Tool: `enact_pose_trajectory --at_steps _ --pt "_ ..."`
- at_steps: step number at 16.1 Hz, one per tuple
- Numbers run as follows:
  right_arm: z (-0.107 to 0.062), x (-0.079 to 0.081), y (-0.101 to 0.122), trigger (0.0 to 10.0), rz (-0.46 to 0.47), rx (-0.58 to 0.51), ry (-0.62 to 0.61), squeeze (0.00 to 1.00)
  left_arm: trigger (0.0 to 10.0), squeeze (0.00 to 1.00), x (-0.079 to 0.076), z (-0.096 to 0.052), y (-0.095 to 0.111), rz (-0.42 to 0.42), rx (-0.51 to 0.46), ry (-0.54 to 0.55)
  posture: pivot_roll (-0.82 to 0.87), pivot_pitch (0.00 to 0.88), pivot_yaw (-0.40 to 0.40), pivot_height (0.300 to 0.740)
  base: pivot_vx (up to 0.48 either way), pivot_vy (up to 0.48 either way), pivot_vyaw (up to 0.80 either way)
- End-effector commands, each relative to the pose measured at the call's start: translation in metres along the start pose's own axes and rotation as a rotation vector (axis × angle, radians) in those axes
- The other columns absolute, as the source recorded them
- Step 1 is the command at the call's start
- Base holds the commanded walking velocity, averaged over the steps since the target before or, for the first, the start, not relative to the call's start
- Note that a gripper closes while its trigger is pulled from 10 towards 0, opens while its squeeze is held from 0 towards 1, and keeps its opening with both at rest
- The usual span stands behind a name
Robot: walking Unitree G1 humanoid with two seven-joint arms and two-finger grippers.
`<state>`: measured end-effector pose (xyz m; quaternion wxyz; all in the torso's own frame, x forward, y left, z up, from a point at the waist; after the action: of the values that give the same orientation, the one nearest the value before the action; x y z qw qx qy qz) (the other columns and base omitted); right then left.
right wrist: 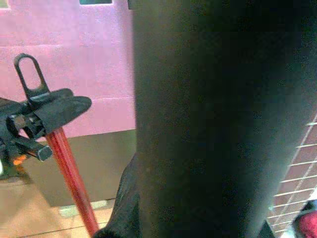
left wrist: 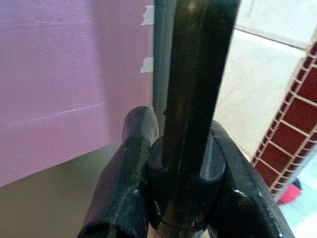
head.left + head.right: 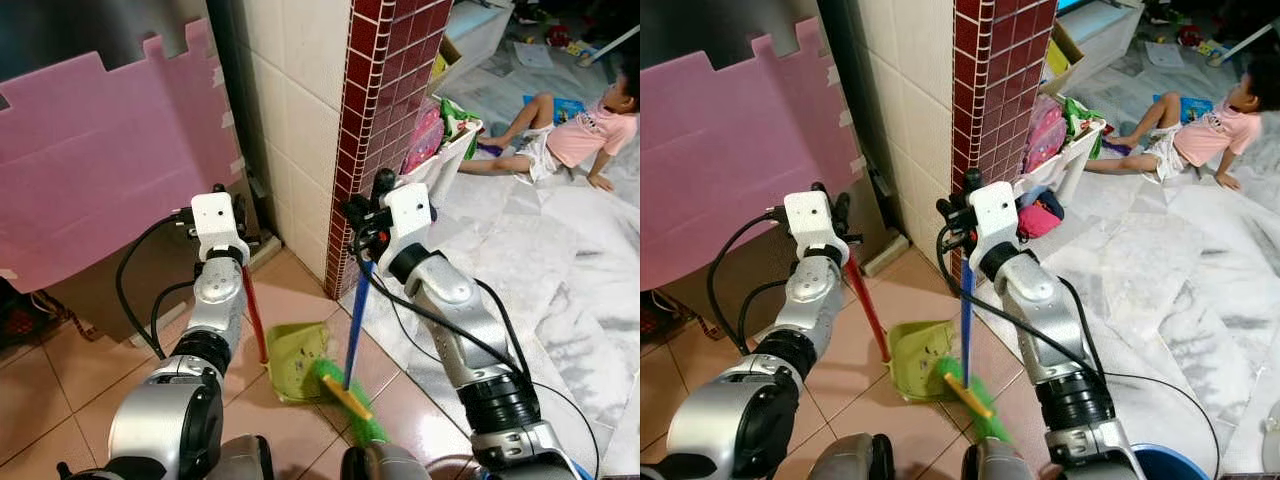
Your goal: Sweep floor
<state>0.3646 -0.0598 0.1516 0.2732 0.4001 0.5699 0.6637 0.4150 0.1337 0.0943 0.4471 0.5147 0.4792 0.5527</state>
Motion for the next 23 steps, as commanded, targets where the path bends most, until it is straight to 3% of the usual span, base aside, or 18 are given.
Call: enact_pose_trajectory --at_steps 1,4,6,8,9,13,15,16,20,23 --pt "0.003 0.010 0.024 10.0 0.050 -0.066 0.062 0.00 10.0 0.00 -0.015 -0.002 -0.007 -0.041 0.042 -0.059 -0.13 0.098 0.005 0.740 0.000 0.000 0.00" --pt "-0.001 0.032 0.042 10.0 0.133 -0.067 0.244 0.00 10.0 0.00 -0.014 -0.001 -0.011 -0.050 0.067 -0.052 -0.14 0.095 0.003 0.740 0.000 0.000 0.00" --pt "-0.005 0.038 0.062 10.0 0.202 -0.093 0.330 0.00 10.0 0.00 -0.014 -0.001 -0.011 -0.051 0.068 -0.053 -0.14 0.093 0.002 0.740 0.000 0.000 0.00" --pt "-0.006 0.032 0.084 10.0 0.251 -0.139 0.345 0.00 10.0 0.00 -0.014 -0.001 -0.011 -0.054 0.070 -0.058 -0.14 0.094 0.001 0.740 0.000 0.000 0.00" --pt "-0.003 0.018 0.097 10.0 0.194 -0.183 0.295 0.00 10.0 0.00 -0.014 -0.001 -0.011 -0.054 0.071 -0.058 -0.14 0.094 0.001 0.740 0.000 0.000 0.00" --pt "-0.001 -0.021 0.128 10.0 0.133 -0.302 0.109 0.00 10.0 0.00 -0.014 -0.001 -0.011 -0.051 0.073 -0.059 -0.13 0.096 0.004 0.740 0.000 0.000 0.00" --pt "-0.003 -0.052 0.130 10.0 -0.042 -0.314 -0.074 0.00 10.0 0.00 -0.013 -0.001 -0.012 -0.049 0.073 -0.059 -0.13 0.099 0.005 0.740 0.000 0.000 0.00" --pt "-0.004 -0.059 0.129 10.0 -0.116 -0.321 -0.141 0.00 10.0 0.00 -0.013 -0.001 -0.012 -0.048 0.074 -0.059 -0.13 0.099 0.006 0.740 0.000 0.000 0.00" --pt "-0.005 -0.068 0.114 10.0 -0.252 -0.311 -0.243 0.00 10.0 0.00 -0.013 -0.002 -0.013 -0.043 0.075 -0.062 -0.12 0.101 0.010 0.740 0.000 0.000 0.00" --pt "-0.002 -0.067 0.086 10.0 -0.314 -0.285 -0.266 0.00 10.0 0.00 -0.013 -0.002 -0.014 -0.039 0.077 -0.066 -0.12 0.098 0.012 0.740 0.000 0.000 0.00"
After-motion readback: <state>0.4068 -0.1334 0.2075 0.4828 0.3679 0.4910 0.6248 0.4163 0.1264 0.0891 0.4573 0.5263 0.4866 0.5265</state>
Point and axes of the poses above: a point about 5 cm out from each wrist's last joint towards the gripper, its own z axis pointing out of the wrist towards the gripper, its own y axis along the axis of the wrist's last joint, x = y × z, the point moved 6 cm from there along z, pointing out of the wrist towards the gripper, and after that the axes turned 12 degrees about z, right-handed, at the moved point
